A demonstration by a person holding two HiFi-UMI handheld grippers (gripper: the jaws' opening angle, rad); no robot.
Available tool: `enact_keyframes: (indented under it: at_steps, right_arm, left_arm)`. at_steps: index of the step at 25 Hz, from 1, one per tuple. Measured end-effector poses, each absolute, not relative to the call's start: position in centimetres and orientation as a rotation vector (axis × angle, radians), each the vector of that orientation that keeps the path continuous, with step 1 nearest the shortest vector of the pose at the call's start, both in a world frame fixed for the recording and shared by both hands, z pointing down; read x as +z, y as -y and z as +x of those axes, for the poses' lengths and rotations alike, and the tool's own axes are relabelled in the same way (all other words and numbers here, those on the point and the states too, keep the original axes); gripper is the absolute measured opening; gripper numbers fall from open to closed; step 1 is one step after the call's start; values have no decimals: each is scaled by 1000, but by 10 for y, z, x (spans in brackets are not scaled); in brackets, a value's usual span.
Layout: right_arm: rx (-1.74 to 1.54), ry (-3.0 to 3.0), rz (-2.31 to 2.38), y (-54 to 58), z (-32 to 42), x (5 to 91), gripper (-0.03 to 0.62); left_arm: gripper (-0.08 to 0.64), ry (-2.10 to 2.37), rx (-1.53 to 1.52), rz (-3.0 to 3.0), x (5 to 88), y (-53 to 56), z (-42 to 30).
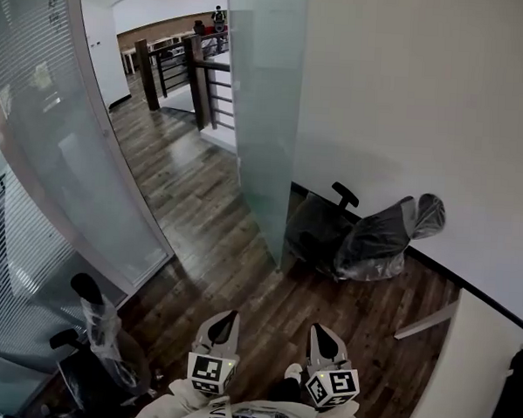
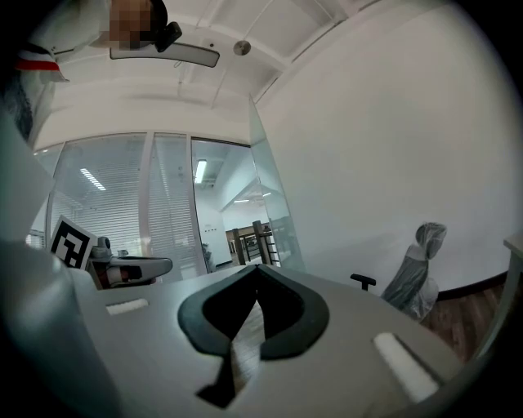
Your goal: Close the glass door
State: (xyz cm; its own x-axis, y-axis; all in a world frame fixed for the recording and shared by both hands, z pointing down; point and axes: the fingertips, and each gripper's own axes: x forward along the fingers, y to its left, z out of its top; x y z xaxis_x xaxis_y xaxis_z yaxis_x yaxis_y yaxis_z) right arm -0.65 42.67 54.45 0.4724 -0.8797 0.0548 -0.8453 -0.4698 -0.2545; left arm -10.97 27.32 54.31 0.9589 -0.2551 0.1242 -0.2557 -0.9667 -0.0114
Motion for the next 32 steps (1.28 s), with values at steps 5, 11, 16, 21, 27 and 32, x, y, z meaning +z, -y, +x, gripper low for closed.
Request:
enact_keyframes:
  at_steps: [5, 11, 16, 21, 27, 32]
  right_arm:
    - [-285, -1517, -2499, -425, 46, 546, 8]
    - [-282, -1529, -2476, -426, 103, 547, 8]
    - [-276, -1569, -2443, -431, 143, 544, 8]
    - [-240, -1591, -2450, -431, 174, 539, 6]
    - [-262, -1617, -2435, -421, 192, 544, 7]
    - [-284, -1632, -2437, -408, 200, 551, 8]
  left_arm:
    - [2, 430, 220, 3118, 536, -272, -55]
    - [2, 443, 233, 3119, 536, -277, 0]
    - [3, 464, 232, 3127, 528, -286, 41]
    - [3, 548, 223, 3147, 526, -281, 57]
    - [3, 583, 230, 3131, 530, -276, 69]
    - [2, 610, 235, 3108, 540, -259, 76]
